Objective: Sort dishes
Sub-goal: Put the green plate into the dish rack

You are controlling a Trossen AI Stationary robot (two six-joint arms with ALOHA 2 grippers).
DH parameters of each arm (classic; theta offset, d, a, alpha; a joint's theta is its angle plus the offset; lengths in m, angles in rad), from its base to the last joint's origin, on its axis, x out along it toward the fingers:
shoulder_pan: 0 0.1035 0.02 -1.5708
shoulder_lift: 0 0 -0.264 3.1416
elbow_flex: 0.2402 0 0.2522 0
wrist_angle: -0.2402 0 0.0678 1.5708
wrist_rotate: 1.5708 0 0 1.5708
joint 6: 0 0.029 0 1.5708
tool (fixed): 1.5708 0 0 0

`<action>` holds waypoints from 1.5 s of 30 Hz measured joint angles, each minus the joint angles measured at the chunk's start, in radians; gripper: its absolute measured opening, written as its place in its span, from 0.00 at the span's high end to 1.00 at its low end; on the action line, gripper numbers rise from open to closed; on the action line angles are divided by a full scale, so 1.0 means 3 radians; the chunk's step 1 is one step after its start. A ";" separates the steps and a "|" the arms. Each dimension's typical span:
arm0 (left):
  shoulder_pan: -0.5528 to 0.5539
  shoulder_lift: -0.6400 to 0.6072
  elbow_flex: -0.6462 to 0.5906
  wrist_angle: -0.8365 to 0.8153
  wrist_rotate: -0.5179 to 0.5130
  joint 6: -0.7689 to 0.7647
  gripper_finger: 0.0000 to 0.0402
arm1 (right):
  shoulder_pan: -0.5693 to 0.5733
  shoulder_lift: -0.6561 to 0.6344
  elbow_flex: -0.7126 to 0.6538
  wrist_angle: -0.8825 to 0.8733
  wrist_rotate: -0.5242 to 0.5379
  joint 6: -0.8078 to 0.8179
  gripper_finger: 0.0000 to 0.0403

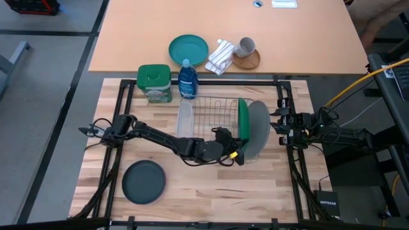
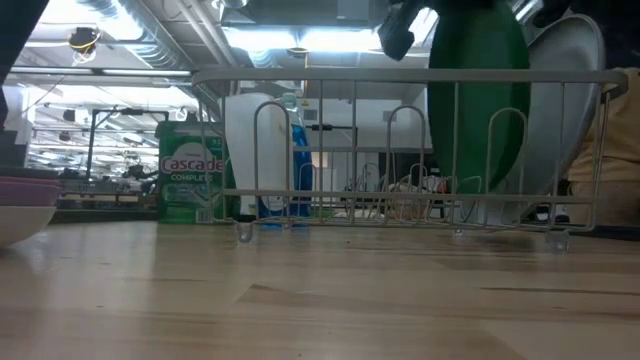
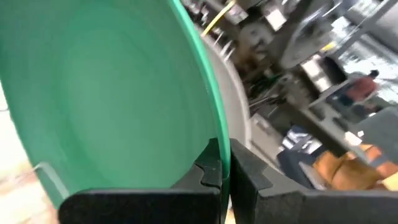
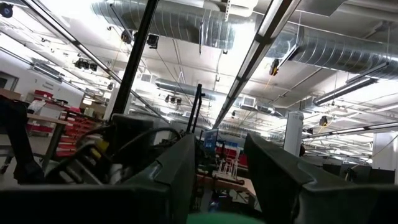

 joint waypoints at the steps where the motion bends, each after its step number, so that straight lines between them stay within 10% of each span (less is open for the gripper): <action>1: 0.0007 0.0000 0.0000 -0.0110 0.0001 -0.0099 1.00 | 0.0001 0.0000 -0.0001 0.0001 0.0000 0.0000 0.63; 20: 0.0133 -0.0006 0.0002 -0.0707 -0.0014 -0.0290 0.87 | 0.0000 0.0000 0.0000 -0.0010 0.0000 0.0000 0.63; 45: 0.0152 0.0001 -0.0005 -0.0155 0.0294 0.0321 0.59 | 0.0001 0.0000 0.0000 -0.0025 0.0000 0.0001 0.63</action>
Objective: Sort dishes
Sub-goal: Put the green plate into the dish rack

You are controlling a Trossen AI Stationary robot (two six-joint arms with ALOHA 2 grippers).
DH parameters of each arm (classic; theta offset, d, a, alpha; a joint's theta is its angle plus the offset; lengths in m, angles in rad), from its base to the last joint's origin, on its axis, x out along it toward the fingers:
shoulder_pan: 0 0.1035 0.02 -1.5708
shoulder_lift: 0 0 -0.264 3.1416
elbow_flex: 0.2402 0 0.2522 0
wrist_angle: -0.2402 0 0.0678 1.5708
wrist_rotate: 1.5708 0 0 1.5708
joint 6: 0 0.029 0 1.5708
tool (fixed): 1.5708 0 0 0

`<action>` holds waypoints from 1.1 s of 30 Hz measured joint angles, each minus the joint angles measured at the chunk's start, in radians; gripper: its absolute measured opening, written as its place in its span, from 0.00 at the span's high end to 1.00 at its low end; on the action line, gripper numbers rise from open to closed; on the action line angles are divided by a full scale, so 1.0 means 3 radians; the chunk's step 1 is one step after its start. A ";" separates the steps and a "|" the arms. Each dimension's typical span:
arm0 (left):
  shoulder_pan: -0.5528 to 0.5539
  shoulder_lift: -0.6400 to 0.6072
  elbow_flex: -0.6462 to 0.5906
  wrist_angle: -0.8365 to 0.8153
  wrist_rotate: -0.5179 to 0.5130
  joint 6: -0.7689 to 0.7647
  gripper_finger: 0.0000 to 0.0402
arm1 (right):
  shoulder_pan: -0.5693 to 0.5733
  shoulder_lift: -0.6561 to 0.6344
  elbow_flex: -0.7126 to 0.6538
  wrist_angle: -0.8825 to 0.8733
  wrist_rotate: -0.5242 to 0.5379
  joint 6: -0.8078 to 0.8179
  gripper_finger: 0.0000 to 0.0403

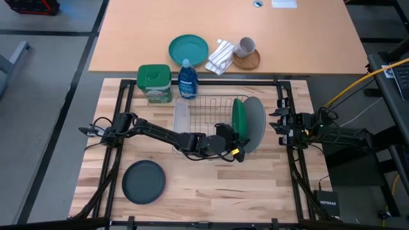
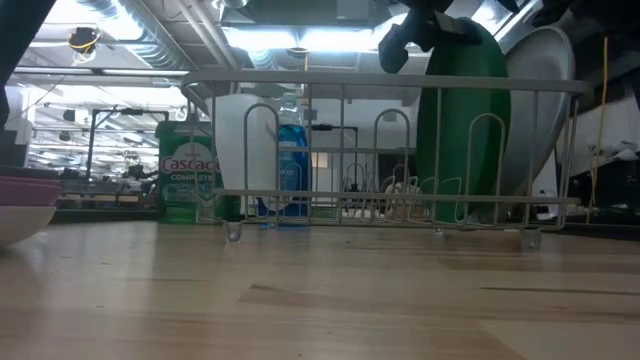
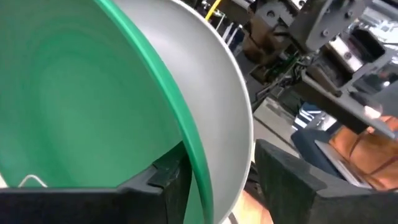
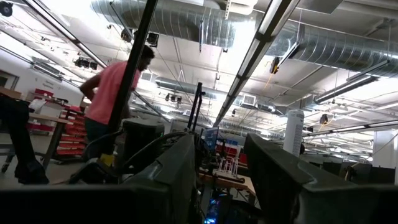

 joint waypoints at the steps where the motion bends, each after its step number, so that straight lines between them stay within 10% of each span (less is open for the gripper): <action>1: 0.0006 0.0000 0.0000 -0.0037 0.0005 0.0025 0.59 | -0.0001 0.0000 -0.0001 0.0000 0.0000 0.0000 0.63; 24: 0.0195 0.0000 0.0001 -0.0214 0.0144 0.1535 0.52 | -0.0001 0.0001 0.0000 -0.0174 0.0001 0.0033 0.63; 33: 0.0343 0.0023 0.0006 -0.0157 0.0760 0.1756 0.52 | -0.0001 0.0000 0.0000 -0.0187 0.0032 0.0228 0.63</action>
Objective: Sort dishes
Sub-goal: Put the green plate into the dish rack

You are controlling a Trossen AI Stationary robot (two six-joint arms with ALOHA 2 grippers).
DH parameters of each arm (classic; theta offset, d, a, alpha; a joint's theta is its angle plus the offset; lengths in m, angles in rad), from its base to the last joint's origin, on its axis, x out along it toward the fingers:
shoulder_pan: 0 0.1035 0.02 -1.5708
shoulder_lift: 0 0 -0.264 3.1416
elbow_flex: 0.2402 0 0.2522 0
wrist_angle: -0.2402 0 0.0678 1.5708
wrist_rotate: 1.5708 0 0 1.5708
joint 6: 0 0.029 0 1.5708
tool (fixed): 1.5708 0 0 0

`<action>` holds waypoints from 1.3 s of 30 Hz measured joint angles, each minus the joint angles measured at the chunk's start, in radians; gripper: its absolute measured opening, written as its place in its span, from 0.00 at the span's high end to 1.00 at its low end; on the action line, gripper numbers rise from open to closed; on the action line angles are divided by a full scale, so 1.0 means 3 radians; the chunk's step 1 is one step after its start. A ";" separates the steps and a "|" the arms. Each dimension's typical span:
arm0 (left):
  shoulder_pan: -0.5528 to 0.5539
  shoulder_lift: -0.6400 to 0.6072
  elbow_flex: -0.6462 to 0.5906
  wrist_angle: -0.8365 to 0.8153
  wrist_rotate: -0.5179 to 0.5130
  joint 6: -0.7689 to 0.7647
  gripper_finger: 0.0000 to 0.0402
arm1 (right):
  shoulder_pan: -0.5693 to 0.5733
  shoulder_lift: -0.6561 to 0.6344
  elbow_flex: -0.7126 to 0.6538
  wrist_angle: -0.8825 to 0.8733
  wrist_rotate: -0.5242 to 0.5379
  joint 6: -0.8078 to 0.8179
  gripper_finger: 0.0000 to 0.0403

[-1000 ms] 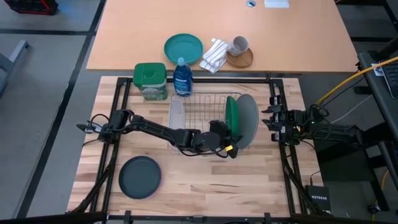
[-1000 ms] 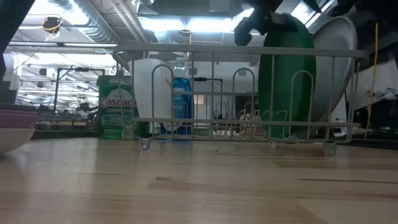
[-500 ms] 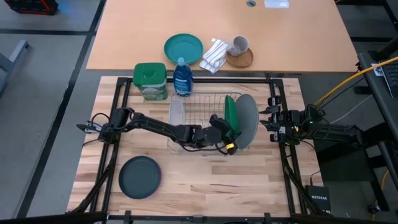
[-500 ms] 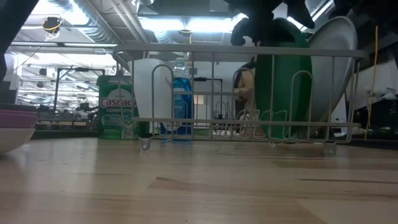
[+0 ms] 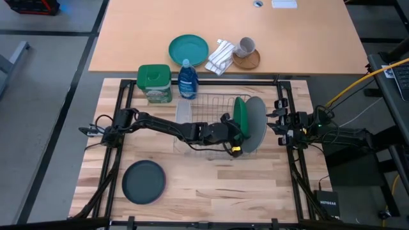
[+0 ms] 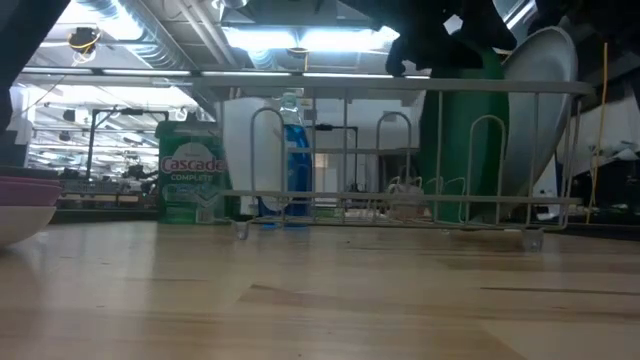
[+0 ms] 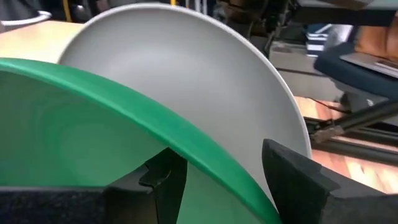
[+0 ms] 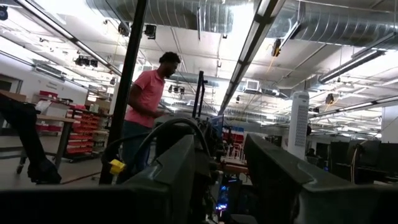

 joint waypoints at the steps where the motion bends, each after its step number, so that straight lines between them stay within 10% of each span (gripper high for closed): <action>1: 0.0013 0.0019 0.0000 0.0008 0.0072 0.0016 0.52 | 0.0000 0.0000 0.0000 -0.0018 0.0001 0.0000 0.63; 11: 0.0007 0.0033 0.0003 0.0029 0.0257 0.0131 0.52 | 0.0000 0.0001 0.0000 -0.0078 0.0009 0.0162 0.63; 22: -0.0017 0.0033 0.0003 0.0023 0.0258 0.0300 0.52 | 0.0002 0.0227 0.0220 -0.0150 0.0787 0.1181 0.63; 39: -0.0017 0.0033 -0.0001 0.0029 0.0257 0.0300 0.52 | 0.0000 0.1905 0.2722 -0.3506 0.0963 0.0552 0.63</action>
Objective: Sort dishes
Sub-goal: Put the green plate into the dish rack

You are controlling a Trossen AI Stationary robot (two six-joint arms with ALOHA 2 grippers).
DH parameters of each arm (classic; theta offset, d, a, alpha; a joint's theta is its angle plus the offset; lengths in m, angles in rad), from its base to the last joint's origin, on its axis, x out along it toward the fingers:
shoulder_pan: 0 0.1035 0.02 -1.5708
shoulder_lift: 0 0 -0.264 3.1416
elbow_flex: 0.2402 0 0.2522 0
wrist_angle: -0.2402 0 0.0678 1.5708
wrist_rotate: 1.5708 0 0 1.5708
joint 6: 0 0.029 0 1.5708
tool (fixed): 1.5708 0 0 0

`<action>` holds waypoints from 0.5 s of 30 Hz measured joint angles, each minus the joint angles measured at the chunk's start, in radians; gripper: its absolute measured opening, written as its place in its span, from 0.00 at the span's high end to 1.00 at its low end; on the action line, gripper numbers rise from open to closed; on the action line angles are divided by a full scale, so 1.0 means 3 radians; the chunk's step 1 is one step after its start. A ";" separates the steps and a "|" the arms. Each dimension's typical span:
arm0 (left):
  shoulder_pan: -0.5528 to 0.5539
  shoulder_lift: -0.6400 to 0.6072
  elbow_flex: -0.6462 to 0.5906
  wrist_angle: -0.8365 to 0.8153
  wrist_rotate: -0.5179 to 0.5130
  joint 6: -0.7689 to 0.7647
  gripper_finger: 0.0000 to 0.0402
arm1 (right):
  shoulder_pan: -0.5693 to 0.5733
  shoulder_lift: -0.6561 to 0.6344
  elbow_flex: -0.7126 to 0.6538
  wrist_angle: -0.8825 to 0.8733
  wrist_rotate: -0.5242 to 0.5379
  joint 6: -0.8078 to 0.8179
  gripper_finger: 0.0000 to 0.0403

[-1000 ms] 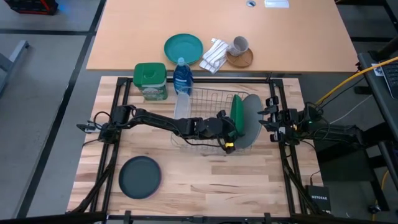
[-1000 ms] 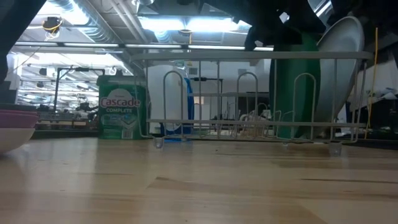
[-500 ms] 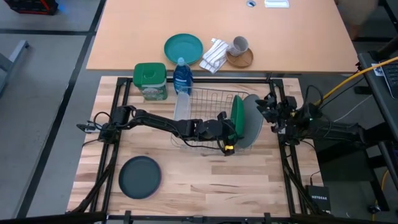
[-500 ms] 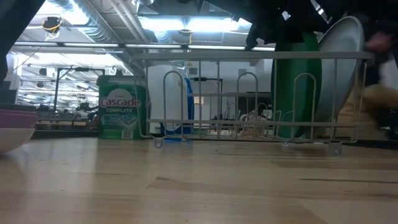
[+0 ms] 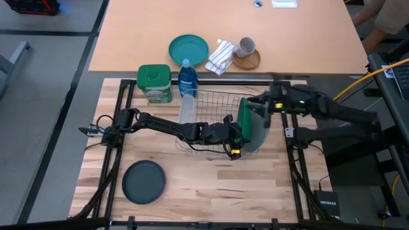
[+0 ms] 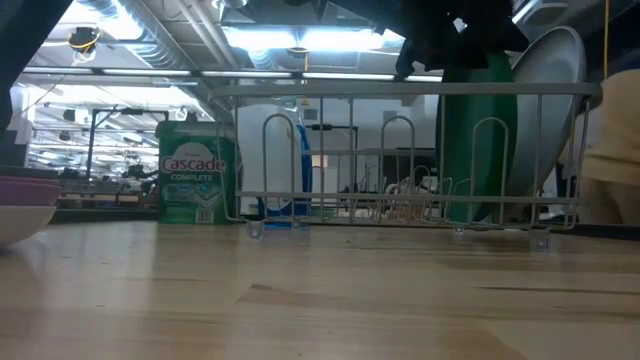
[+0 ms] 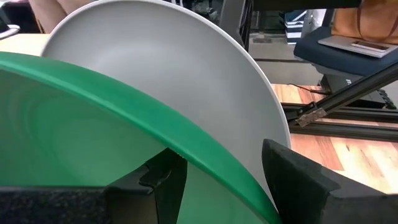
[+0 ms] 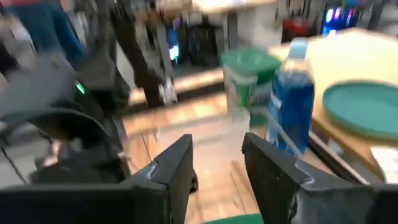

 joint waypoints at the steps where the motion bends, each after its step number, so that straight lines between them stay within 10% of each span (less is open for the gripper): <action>1: 0.0000 -0.0001 0.0000 0.0000 0.0000 0.0000 0.52 | 0.0000 0.0124 0.0099 -0.0118 -0.0032 -0.0057 0.63; 15: -0.0027 -0.0003 0.0000 -0.0006 -0.0004 0.0188 0.52 | 0.0000 0.1046 0.0875 -0.1384 -0.0055 -0.0694 0.63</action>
